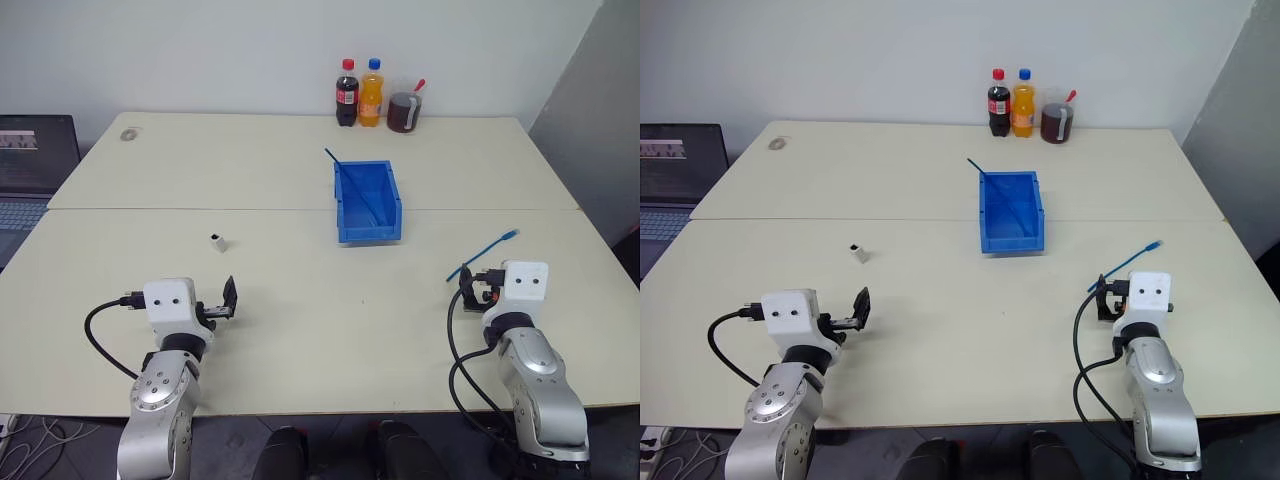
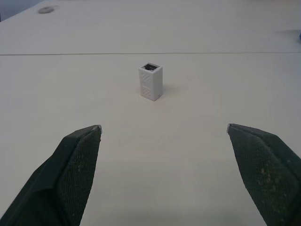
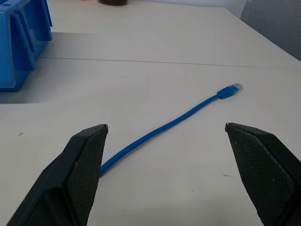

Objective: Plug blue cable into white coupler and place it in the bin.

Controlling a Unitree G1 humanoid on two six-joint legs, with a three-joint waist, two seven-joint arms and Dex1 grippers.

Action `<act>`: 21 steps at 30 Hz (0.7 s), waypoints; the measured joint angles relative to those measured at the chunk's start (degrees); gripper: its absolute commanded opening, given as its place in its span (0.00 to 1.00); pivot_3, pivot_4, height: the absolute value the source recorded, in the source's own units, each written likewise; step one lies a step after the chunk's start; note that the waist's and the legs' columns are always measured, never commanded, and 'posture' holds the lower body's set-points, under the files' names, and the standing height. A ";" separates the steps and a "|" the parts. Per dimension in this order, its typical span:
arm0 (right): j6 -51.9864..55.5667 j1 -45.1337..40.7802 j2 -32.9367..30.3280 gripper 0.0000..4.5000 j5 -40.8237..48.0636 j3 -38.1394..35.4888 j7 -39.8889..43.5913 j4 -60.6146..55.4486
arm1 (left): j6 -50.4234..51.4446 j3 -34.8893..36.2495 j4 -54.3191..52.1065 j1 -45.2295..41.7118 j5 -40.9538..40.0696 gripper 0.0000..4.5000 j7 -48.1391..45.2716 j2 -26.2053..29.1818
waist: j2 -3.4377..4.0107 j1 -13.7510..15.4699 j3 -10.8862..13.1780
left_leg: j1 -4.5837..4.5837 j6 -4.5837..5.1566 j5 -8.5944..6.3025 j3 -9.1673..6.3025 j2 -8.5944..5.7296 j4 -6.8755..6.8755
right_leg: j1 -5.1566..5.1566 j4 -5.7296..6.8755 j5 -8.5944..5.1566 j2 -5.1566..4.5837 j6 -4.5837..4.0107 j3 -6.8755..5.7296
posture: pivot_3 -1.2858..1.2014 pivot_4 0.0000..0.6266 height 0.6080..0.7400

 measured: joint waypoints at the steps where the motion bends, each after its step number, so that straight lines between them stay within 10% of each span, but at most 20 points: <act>1: 0.00 -0.01 0.00 0.94 -0.02 0.00 -0.03 0.06 | 0.00 -0.04 0.00 -0.09 -0.04 1.00 -0.08 0.00 | 0.00 0.00 0.00 | 0.00 0.00 0.00 0.00 0.00 0.00 | 0.00 0.00 0.00 0.00 0.00 0.00 | 0.52 0.24 1.00; 11: 0.10 -1.45 0.04 0.94 -1.03 -0.06 -1.37 1.13 | 0.17 -1.29 1.43 -4.67 -1.04 1.00 -4.24 2.96 | 0.00 -0.01 0.00 | 0.00 0.00 0.00 0.00 0.00 0.00 | 0.00 0.01 0.00 0.02 0.00 -0.01 | 0.52 0.24 1.00; 21: 4.01 -19.96 0.44 0.94 -2.74 -2.83 -8.49 18.64 | 8.14 -11.07 7.46 -29.08 -17.45 1.00 -37.88 19.82 | -0.08 -0.08 0.07 | -0.03 0.00 0.01 0.12 -0.07 0.04 | -0.04 0.05 0.05 0.08 0.06 -0.10 | 0.52 0.24 1.00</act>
